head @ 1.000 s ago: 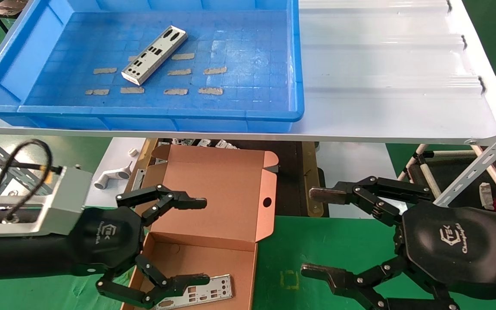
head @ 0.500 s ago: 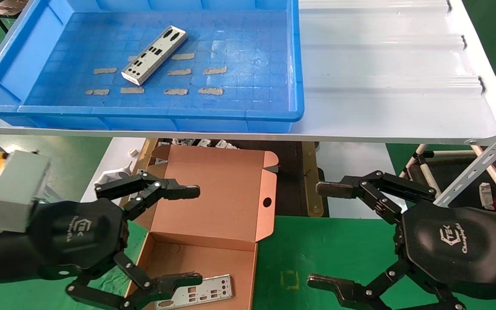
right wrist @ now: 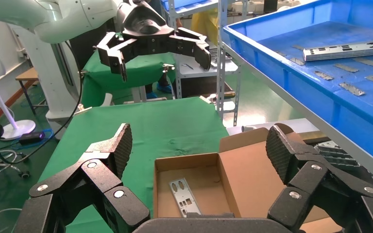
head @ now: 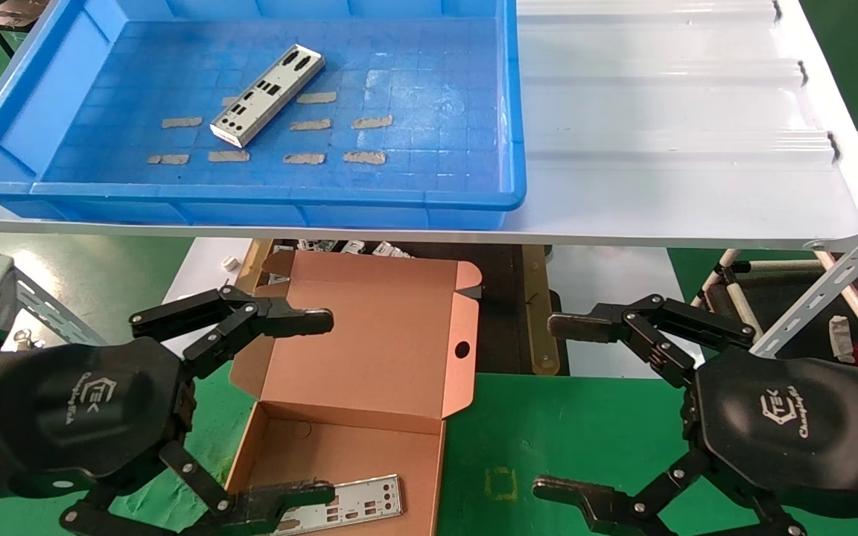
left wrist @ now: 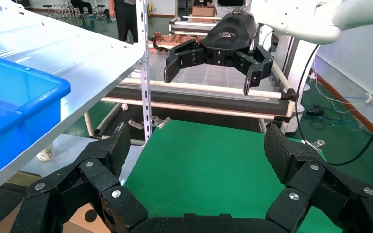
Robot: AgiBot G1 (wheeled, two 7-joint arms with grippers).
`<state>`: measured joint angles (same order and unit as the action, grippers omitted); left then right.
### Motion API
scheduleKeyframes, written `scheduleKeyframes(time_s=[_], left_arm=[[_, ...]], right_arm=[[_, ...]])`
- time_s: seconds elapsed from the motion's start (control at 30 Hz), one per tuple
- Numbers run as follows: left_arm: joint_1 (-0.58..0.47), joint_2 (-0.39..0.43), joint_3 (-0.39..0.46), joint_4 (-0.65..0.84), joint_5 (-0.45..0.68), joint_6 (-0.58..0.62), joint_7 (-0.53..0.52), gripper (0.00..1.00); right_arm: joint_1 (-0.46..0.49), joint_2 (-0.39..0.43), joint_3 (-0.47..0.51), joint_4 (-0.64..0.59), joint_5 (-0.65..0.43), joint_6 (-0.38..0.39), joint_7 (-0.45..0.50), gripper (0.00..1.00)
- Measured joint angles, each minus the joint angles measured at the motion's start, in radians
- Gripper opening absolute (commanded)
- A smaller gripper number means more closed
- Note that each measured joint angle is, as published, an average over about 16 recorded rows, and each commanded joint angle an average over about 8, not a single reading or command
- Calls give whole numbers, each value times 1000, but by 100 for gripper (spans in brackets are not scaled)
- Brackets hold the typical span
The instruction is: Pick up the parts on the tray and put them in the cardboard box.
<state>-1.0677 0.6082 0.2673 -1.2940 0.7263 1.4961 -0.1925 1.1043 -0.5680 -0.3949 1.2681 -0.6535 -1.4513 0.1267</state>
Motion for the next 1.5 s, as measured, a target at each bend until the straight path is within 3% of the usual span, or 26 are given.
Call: scheduleKeyframes(time_s=[1.5], left_arm=[[-8, 4, 15, 12, 5, -1, 7, 100]], right_arm=[[0, 0, 0, 0, 0, 0, 0, 100]])
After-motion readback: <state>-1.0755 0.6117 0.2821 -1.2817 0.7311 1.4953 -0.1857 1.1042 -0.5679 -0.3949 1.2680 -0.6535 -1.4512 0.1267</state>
